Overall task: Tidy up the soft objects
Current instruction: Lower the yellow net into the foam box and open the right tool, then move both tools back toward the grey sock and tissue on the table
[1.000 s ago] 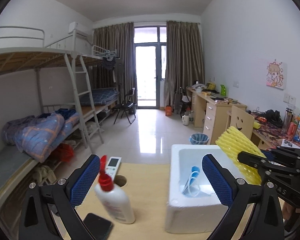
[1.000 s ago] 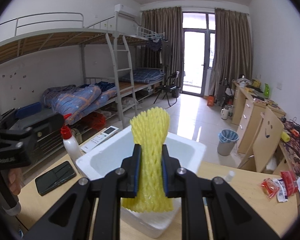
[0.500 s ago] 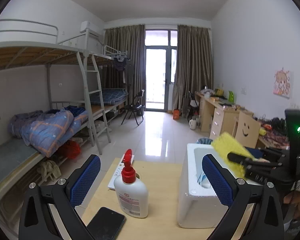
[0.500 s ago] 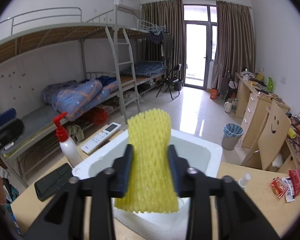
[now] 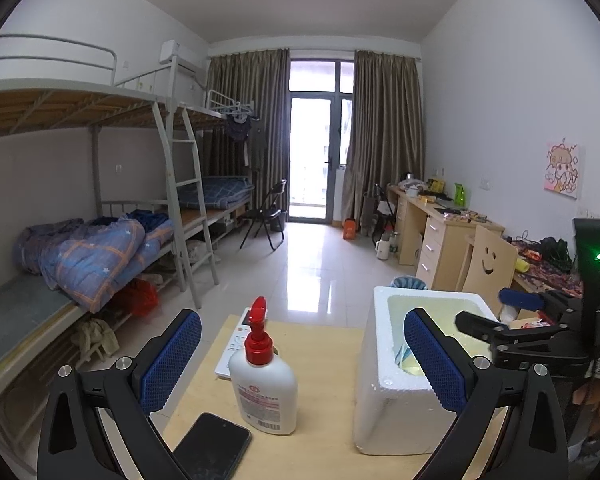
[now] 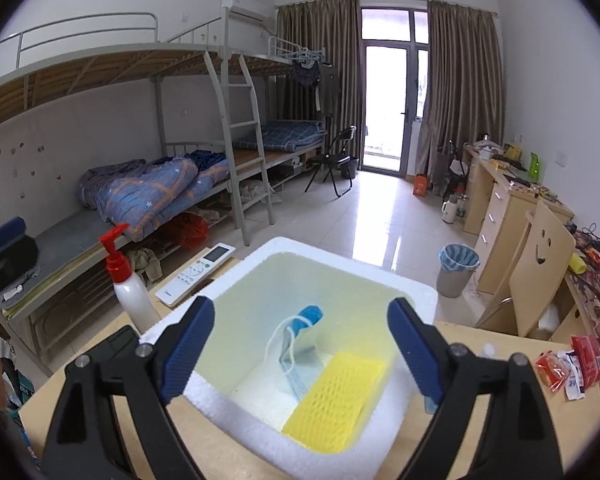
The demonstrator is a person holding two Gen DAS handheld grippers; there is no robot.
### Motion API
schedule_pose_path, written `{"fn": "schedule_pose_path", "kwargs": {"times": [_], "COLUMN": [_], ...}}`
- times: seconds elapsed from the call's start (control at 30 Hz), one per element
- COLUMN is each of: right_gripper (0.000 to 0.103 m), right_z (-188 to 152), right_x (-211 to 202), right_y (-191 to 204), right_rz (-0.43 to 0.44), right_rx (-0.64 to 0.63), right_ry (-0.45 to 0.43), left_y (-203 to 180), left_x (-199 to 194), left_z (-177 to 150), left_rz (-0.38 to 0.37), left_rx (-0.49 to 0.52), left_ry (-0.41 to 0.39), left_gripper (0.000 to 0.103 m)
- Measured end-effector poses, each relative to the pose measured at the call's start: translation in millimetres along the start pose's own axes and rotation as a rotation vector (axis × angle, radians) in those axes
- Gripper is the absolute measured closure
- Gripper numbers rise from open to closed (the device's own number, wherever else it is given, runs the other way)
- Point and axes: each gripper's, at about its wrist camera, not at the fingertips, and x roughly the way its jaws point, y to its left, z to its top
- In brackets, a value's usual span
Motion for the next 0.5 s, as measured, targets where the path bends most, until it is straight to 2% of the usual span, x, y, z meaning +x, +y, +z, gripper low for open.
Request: {"fn": "schedule_pose_path", "kwargs": {"times": [0.3, 0.5], "right_gripper": [0.001, 0.001], "right_z": [2.5, -2.5], "right_x": [-49.5, -81.0], "right_y": [3.1, 11.3], "right_rz": [-0.016, -0.019], "right_rx": [0.006, -0.004], "right_ry": [-0.069, -0.102], "left_y": [-8.9, -16.6], "left_x": [-18.7, -43.0], "left_z": [3.7, 6.6], "left_rz": [-0.017, -0.027], "left_rx": [0.015, 0.014], "left_ry": [-0.016, -0.039], "left_gripper": [0.001, 0.001]}}
